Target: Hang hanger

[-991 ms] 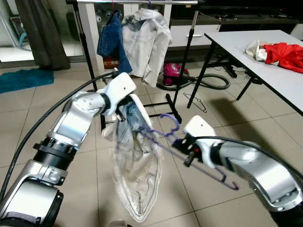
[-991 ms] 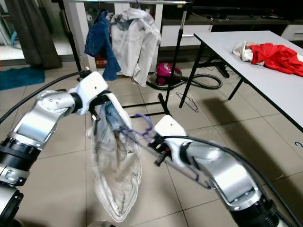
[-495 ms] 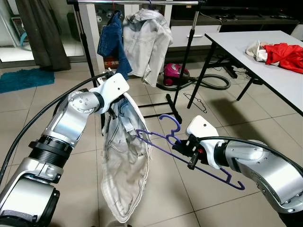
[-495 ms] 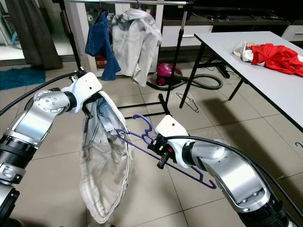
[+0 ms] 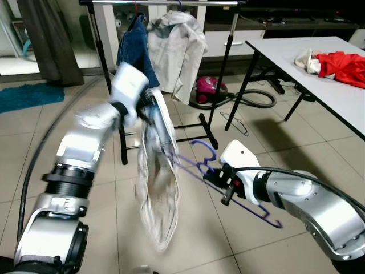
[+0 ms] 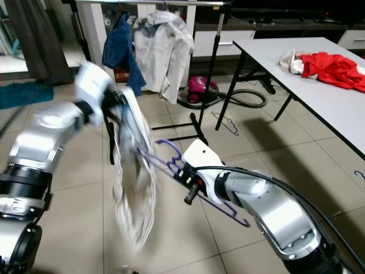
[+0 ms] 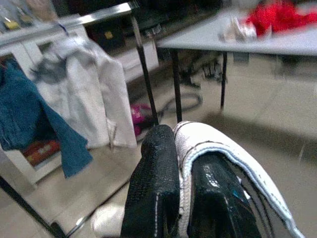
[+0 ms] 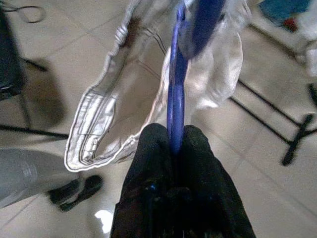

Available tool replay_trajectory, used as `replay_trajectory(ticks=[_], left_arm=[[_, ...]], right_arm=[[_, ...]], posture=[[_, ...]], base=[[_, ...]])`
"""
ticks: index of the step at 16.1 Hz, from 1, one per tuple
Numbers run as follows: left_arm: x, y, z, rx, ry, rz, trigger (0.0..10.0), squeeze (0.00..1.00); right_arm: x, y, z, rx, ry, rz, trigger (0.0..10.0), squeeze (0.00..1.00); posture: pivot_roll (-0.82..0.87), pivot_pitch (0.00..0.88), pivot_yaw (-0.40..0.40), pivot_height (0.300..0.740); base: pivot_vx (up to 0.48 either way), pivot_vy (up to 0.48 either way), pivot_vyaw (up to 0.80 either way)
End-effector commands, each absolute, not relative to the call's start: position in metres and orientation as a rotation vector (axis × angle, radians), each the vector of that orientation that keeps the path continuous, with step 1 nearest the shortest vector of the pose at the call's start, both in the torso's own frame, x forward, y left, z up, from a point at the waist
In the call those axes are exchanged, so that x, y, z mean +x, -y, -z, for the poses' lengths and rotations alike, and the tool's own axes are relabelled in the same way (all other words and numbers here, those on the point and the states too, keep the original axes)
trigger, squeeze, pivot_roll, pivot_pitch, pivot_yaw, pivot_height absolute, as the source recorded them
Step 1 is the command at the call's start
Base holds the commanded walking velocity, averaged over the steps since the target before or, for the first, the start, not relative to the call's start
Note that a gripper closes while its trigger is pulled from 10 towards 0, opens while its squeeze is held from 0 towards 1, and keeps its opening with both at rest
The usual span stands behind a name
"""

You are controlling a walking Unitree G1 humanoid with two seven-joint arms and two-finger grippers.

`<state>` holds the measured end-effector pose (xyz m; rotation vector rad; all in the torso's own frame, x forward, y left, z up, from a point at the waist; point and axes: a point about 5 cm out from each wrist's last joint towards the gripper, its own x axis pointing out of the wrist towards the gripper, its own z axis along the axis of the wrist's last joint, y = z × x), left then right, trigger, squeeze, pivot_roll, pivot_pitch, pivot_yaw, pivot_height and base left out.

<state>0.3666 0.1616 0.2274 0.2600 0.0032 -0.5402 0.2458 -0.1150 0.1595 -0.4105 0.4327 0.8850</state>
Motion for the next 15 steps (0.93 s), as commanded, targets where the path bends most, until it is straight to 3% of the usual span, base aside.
replay_trajectory(ticks=[1,5,7,10,12,15], left_arm=[[0.366,-0.16,-0.262,0.222,0.126,0.546,0.0,0.0],[0.349,-0.146,-0.263,-0.03,0.084,0.727,0.0,0.0],[0.351,-0.142,-0.268,-0.074,0.101,0.7,0.0,0.0],[0.355,-0.156,-0.254,0.153,0.036,0.613,0.0,0.0],[0.355,-0.164,-0.24,0.323,-0.015,0.559,0.0,0.0],[0.357,-0.17,-0.231,0.286,-0.025,0.516,0.0,0.0]], right_arm=[[0.251,0.121,-0.157,-0.417,-0.429,-0.799,10.0,0.0],[0.254,0.105,-0.161,-0.373,-0.348,-0.78,10.0,0.0],[0.23,0.087,-0.129,-0.483,-0.544,-0.92,10.0,0.0],[0.236,0.096,-0.134,-0.439,-0.511,-0.859,10.0,0.0],[0.243,0.108,-0.15,-0.311,-0.465,-0.815,10.0,0.0],[0.238,0.144,-0.166,-0.279,-0.462,-0.824,10.0,0.0]], posture=[[0.08,0.0,-0.026,0.74],[0.08,0.0,-0.021,0.74],[0.09,0.0,-0.027,0.74],[0.09,0.0,-0.021,0.74],[0.08,0.0,-0.019,0.74],[0.08,0.0,-0.017,0.74]], base=[[0.0,0.0,0.0],[0.0,0.0,0.0],[0.0,0.0,0.0],[0.0,0.0,0.0],[0.0,0.0,0.0],[0.0,0.0,0.0]])
